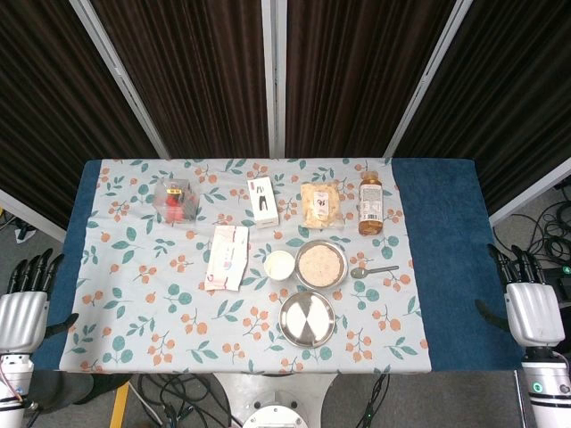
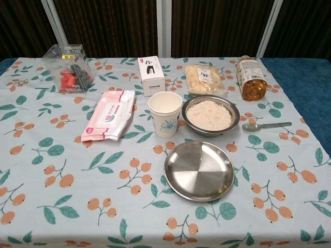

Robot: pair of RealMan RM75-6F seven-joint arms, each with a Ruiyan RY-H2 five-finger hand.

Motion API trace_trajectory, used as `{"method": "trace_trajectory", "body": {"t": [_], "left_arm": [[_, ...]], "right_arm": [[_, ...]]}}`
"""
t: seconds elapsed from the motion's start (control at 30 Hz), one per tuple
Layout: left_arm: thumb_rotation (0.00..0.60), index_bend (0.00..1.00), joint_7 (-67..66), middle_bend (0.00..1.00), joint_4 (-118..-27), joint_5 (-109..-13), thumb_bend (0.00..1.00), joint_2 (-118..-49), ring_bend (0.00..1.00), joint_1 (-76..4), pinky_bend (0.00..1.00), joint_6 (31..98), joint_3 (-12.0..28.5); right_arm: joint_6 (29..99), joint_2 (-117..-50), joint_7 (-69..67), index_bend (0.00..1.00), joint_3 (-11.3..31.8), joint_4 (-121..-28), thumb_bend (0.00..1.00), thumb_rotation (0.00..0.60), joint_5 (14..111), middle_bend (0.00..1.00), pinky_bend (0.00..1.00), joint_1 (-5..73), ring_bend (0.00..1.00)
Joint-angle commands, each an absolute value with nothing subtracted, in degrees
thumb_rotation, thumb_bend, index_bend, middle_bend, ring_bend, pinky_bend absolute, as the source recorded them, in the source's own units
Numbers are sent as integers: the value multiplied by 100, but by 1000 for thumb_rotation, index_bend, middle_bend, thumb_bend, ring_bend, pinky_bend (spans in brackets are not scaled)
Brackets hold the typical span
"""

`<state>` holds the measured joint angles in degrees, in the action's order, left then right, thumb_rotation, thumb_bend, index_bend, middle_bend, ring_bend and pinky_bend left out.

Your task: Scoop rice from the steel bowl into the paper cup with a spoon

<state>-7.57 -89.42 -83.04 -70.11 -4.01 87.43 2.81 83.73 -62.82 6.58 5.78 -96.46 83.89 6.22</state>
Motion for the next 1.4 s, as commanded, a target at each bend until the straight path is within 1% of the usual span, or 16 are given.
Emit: {"method": "trace_trajectory", "body": {"t": [0.03,0.2,0.37,0.47,0.53,0.67,0.73,0.93,1.17,1.4], "left_arm": [[600,73,-755,68,-8911,-8333,47,-7041,0,-397,62,8783,300],[600,73,-722,68,-8910,-8350,47,-7025,0,-406,62,8752,301],[600,73,-693,68,-8922,-8360,47,-7016,0,-398,62,8740,294],[600,73,-663,68,-8889,-8372,47,-7020,0,-402,62,8721,290],[600,73,-635,68,-8848,-8383,46,-7031,0,-407,62,8714,291],[600,73,-584,68,-8825,-8398,46,-7029,0,-419,62,8706,305],[600,73,-578,68,-8828,-8398,47,-7017,0,-418,62,8693,299],[600,73,-565,68,-8848,-8358,47,-6998,0,-428,62,8628,301],[600,73,-554,68,-8834,-8314,48,-7005,0,-454,62,8545,309],[600,73,-513,68,-8776,-8303,48,-7038,0,-484,62,8485,316]], "right_arm": [[8384,-6277,649,39,574,-9657,143,600,8407,191,101,623,11],[8369,-6266,594,40,539,-9695,143,600,8488,196,118,639,25],[8200,-6249,508,41,514,-9752,145,600,8629,205,128,774,34],[7869,-6264,502,48,550,-9773,150,600,8691,233,138,1027,34],[7475,-6330,581,88,616,-9734,150,600,8621,264,149,1298,42],[6600,-6758,628,216,811,-9325,151,600,8319,309,186,1931,83],[6203,-7043,639,262,880,-9013,152,600,8168,319,189,2228,95],[5315,-7881,760,347,889,-7978,161,600,7802,365,191,2850,118],[5045,-8568,768,428,819,-7069,161,600,7693,425,191,3144,137],[4893,-9014,718,455,740,-6434,175,600,7639,442,191,3301,137]]}}
